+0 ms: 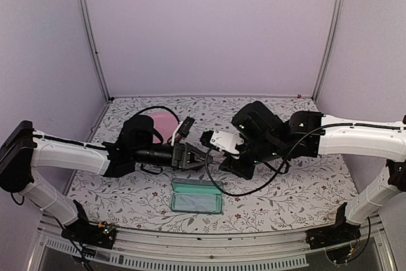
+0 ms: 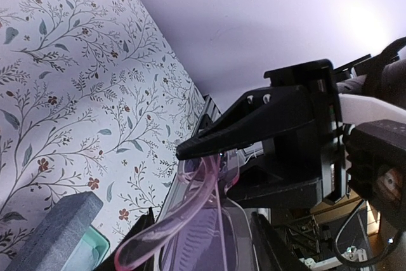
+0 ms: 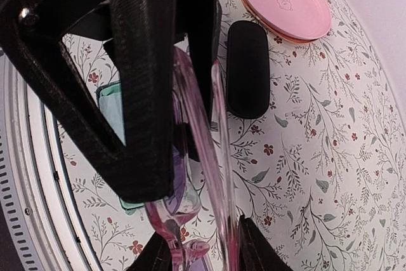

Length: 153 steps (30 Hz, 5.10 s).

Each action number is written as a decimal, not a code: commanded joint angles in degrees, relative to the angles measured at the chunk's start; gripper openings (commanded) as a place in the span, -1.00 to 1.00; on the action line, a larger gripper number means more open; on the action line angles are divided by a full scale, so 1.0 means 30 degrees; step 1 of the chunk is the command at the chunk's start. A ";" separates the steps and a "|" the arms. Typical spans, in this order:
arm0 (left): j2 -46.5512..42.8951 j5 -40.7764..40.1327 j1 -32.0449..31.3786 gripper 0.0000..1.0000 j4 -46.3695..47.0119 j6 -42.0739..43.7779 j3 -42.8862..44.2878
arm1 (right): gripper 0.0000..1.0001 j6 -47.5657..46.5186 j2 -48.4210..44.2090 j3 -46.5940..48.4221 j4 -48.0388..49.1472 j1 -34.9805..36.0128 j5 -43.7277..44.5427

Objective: Organize the sunglasses
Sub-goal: Pass from the left arm to the right, then place the sunglasses in the sunglasses case.

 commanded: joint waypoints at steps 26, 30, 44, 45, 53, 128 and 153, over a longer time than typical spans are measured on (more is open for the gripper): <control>-0.0365 -0.0283 0.0172 0.40 0.0682 0.0052 -0.1714 | -0.44 0.1055 -0.0872 -0.1025 0.0983 0.0121 -0.0991; -0.0837 -0.0404 0.0257 0.50 0.0704 0.0085 -0.2162 | -0.44 0.1196 -0.0972 -0.1025 0.1049 0.0121 -0.1310; -0.8287 -0.4919 0.2198 0.56 -0.6111 0.3455 -0.3775 | -0.44 0.1922 -0.0490 -0.1893 0.1572 0.0121 -0.5222; -0.8878 -0.5270 0.2579 0.56 -0.6639 0.3568 -0.3853 | -0.44 0.1939 -0.0305 -0.1906 0.1697 0.0124 -0.5729; -1.2102 -0.6786 0.5488 0.59 -1.0150 0.4781 -0.3705 | -0.44 0.1786 0.2492 -0.1313 0.2261 0.0244 -0.7919; -1.1580 -0.6360 0.7033 0.90 -0.9899 0.5901 -0.3645 | -0.45 -0.0368 0.8446 0.1905 0.1852 -0.0088 -0.8862; -1.1377 -0.5998 0.7032 0.91 -0.9561 0.5646 -0.3944 | -0.43 -0.0808 0.9250 0.2077 0.1505 -0.0114 -0.9081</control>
